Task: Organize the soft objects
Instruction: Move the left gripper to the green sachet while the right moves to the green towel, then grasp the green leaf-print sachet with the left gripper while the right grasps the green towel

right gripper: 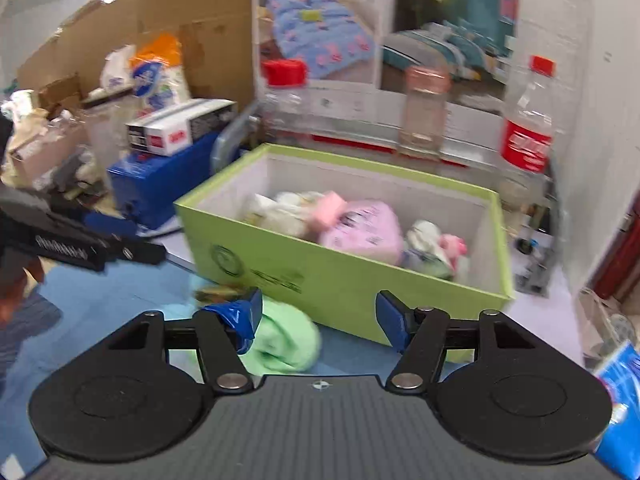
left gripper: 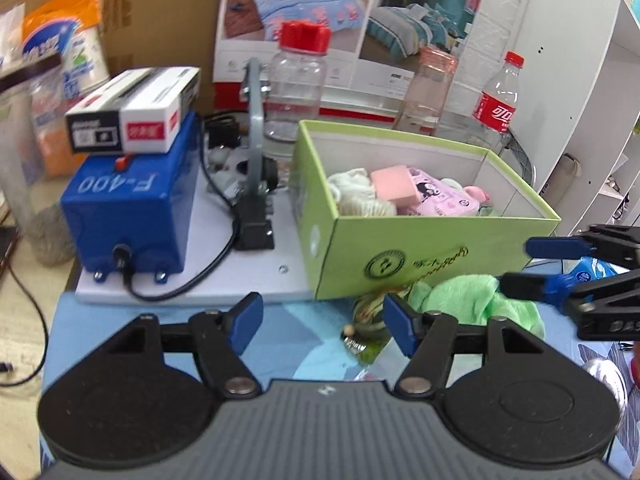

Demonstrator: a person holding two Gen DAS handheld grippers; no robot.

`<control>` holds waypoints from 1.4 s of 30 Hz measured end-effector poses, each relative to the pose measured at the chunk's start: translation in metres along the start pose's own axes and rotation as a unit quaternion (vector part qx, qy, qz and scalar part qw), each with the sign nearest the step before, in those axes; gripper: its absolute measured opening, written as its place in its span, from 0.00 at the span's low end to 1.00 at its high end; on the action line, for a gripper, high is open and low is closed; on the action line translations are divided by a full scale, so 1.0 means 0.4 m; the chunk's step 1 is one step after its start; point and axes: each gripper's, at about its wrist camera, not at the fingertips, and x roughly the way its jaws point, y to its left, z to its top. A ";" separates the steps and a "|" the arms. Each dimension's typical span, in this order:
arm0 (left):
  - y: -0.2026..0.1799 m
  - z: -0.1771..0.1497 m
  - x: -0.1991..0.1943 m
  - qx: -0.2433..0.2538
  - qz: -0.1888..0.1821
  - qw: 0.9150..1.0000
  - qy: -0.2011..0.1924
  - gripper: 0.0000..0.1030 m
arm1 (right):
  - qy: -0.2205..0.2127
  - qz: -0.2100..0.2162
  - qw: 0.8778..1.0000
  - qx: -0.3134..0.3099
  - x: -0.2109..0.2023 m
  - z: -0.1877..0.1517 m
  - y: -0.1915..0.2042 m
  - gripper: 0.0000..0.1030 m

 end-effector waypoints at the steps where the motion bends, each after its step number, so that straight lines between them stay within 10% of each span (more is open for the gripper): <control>1: 0.007 -0.007 -0.009 -0.002 0.001 1.000 -0.001 0.64 | 0.014 0.011 1.000 -0.004 0.027 0.006 0.018 0.48; 6: 0.038 -0.030 -0.050 0.000 0.011 1.000 -0.004 0.65 | 0.118 0.005 0.993 0.007 0.158 0.020 0.036 0.48; 17: 0.013 -0.035 -0.004 0.015 -0.001 1.000 0.014 0.66 | 0.174 -0.185 0.966 0.055 0.067 -0.087 -0.239 0.50; 26: -0.099 0.017 0.184 0.035 -0.007 0.997 0.071 0.67 | 0.022 -0.131 0.984 0.118 -0.116 -0.197 -0.225 0.52; 42: 0.046 -0.007 0.204 -0.044 0.109 0.990 0.082 0.69 | 0.043 -0.073 0.990 0.111 -0.046 -0.179 -0.230 0.53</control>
